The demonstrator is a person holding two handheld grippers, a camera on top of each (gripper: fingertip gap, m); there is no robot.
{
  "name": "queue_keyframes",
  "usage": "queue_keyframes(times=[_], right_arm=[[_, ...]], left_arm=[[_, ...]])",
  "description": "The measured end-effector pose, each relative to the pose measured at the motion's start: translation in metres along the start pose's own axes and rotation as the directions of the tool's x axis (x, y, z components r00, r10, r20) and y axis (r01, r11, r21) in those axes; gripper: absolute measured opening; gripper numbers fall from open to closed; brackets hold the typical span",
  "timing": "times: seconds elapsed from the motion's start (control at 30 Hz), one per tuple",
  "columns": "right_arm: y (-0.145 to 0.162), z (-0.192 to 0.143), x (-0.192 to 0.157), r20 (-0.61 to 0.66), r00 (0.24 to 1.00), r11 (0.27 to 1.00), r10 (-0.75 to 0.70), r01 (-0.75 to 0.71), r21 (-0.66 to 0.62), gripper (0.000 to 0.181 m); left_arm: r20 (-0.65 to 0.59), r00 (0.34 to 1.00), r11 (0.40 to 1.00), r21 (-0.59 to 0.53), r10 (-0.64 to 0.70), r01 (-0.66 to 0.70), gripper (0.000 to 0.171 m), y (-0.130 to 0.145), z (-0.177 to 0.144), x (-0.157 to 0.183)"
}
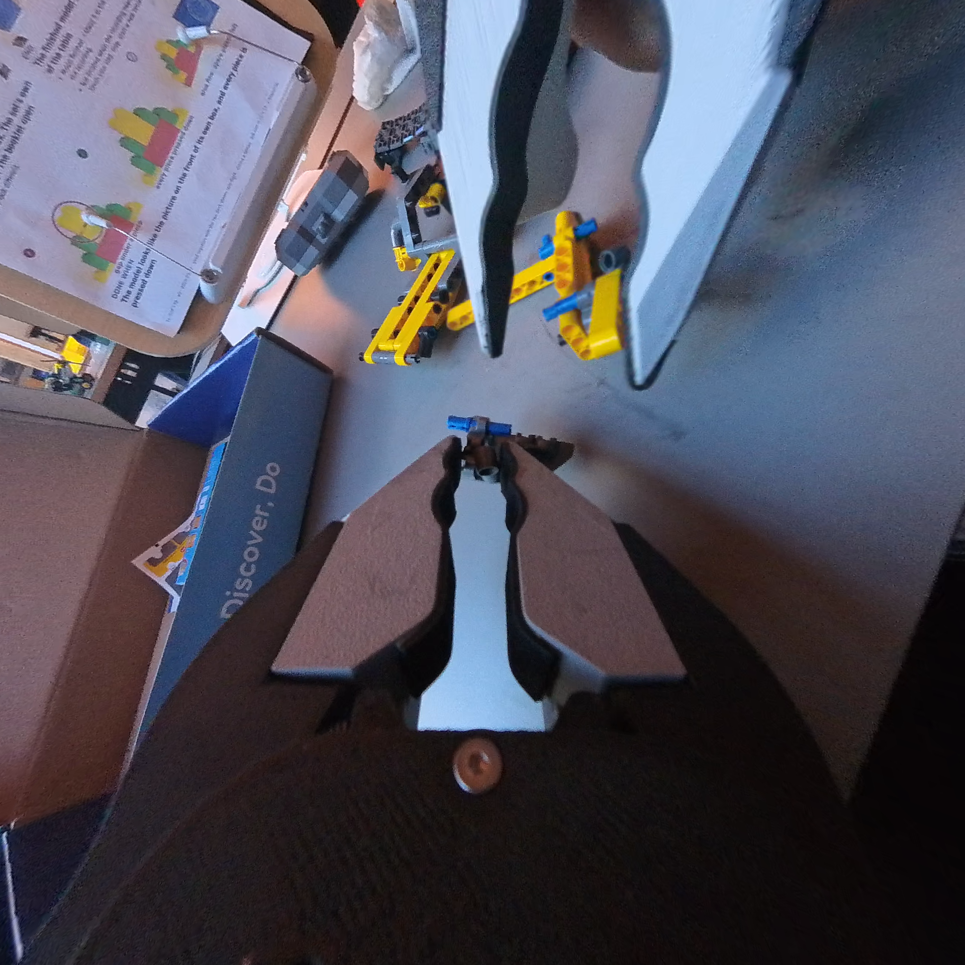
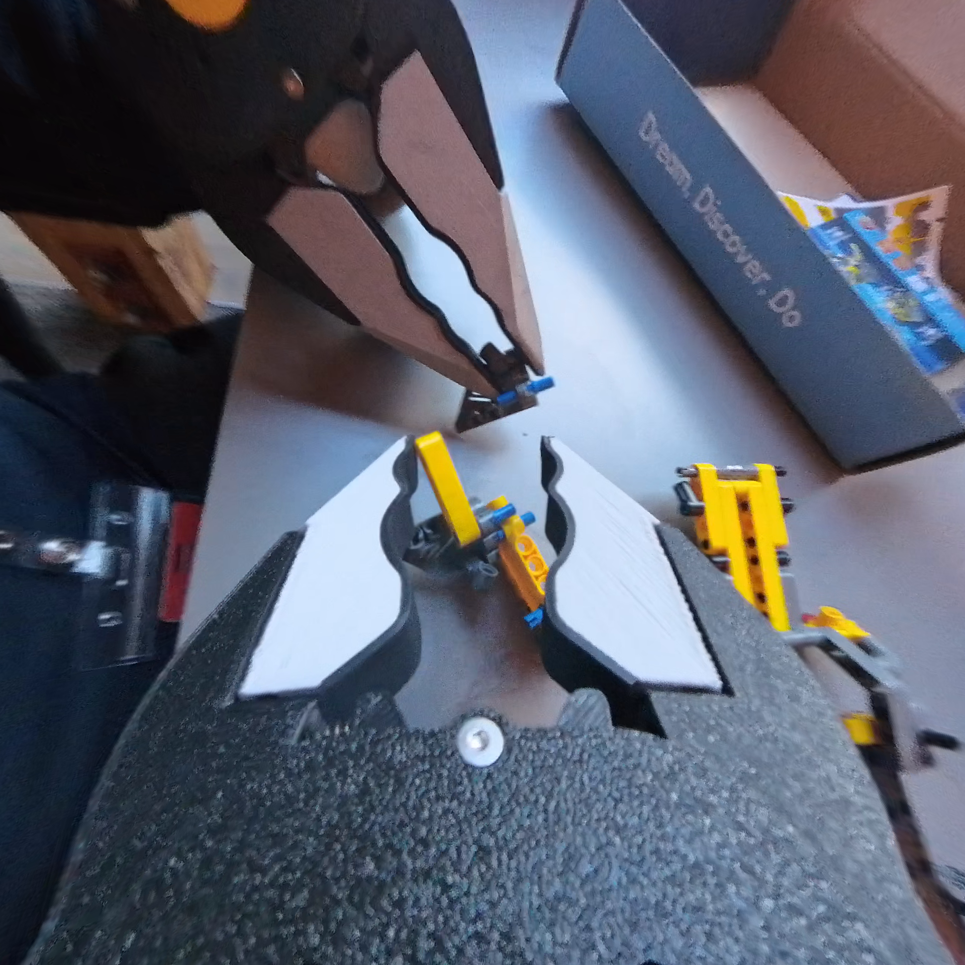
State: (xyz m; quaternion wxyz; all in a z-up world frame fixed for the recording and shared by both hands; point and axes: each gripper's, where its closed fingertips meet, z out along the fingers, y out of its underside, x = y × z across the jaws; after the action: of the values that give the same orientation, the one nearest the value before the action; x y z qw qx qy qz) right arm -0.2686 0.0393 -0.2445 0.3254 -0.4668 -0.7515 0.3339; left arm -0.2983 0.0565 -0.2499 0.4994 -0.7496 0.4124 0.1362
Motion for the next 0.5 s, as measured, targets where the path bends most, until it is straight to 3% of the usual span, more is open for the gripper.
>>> queue_keyframes(times=[0.07, 0.17, 0.33, 0.5], right_arm=[[0.0, -0.001, -0.004, 0.055, 0.995, 0.997, 0.079, -0.08, 0.023, 0.048], [0.005, -0.004, 0.007, 0.021, 0.989, 0.989, 0.144, -0.145, 0.013, 0.053], [-0.008, -0.019, 0.008, 0.024, 0.986, 0.98, 0.167, -0.169, 0.102, 0.051], [-0.023, -0.054, 0.026, -0.068, 0.986, 0.976, 0.149, -0.136, 0.168, 0.052]], left_arm=[[0.024, 1.0, 1.0, -0.001, 0.011, -0.011, 0.013, 0.001, 0.0, -0.003], [0.058, 0.998, 1.0, -0.01, 0.024, -0.023, 0.013, 0.002, 0.001, -0.007], [0.117, 0.993, 0.999, 0.041, -0.017, 0.012, 0.013, -0.002, -0.004, -0.019], [0.114, 0.986, 0.985, 0.137, -0.125, 0.109, 0.013, -0.01, -0.012, -0.033]])
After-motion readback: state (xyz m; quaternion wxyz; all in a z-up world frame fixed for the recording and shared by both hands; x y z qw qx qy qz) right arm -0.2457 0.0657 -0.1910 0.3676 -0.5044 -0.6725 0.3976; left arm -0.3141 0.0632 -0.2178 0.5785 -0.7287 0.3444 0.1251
